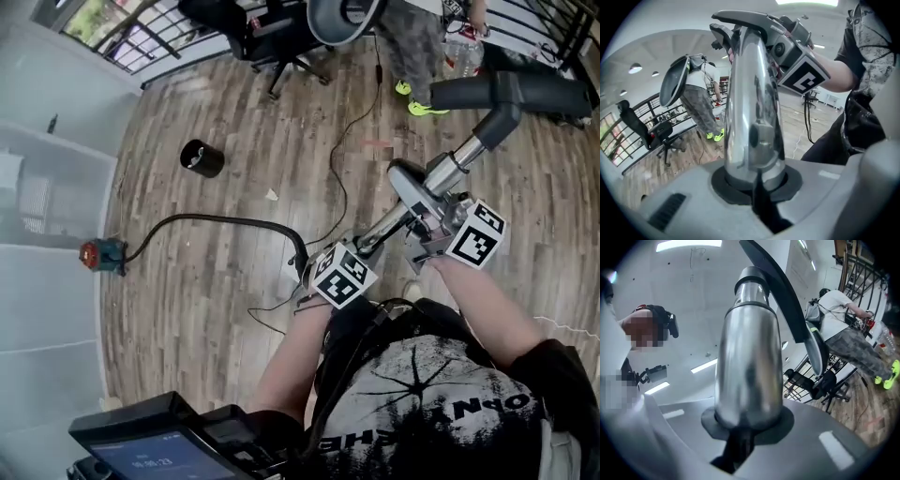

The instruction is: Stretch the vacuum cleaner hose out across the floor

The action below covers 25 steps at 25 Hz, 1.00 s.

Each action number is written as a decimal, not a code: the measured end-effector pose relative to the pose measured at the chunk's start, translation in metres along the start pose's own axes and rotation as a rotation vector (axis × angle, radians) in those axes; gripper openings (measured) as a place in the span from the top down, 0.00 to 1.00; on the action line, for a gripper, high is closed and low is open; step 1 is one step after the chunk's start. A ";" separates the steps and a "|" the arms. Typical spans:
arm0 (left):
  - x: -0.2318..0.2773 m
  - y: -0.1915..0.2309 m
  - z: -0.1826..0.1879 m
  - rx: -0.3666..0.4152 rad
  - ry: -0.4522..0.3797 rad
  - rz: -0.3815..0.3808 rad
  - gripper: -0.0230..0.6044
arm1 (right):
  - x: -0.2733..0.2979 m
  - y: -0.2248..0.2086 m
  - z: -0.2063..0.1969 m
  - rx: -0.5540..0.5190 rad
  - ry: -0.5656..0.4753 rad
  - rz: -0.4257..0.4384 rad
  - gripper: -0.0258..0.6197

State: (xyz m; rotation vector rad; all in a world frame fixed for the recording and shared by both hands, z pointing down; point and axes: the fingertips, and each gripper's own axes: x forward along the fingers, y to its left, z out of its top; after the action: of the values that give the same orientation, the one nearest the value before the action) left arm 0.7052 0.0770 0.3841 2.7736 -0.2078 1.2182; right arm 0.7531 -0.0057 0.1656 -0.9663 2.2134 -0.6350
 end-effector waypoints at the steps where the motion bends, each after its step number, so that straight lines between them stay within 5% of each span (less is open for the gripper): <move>1: -0.001 -0.003 0.004 -0.022 -0.003 0.030 0.89 | 0.000 0.004 0.002 0.008 0.020 0.029 0.87; 7: -0.015 -0.018 0.010 -0.090 -0.010 0.142 0.89 | -0.001 0.033 0.003 0.039 0.079 0.140 0.87; 16: -0.026 -0.073 0.000 -0.060 -0.024 0.218 0.89 | -0.050 0.081 -0.009 0.012 0.061 0.163 0.86; 25: -0.020 -0.133 -0.011 0.028 -0.013 0.160 0.90 | -0.116 0.102 -0.014 0.012 -0.022 0.079 0.87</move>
State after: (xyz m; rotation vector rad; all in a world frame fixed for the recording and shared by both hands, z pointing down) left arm 0.7063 0.2118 0.3714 2.8367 -0.4239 1.2469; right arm 0.7571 0.1487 0.1510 -0.8716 2.2142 -0.5988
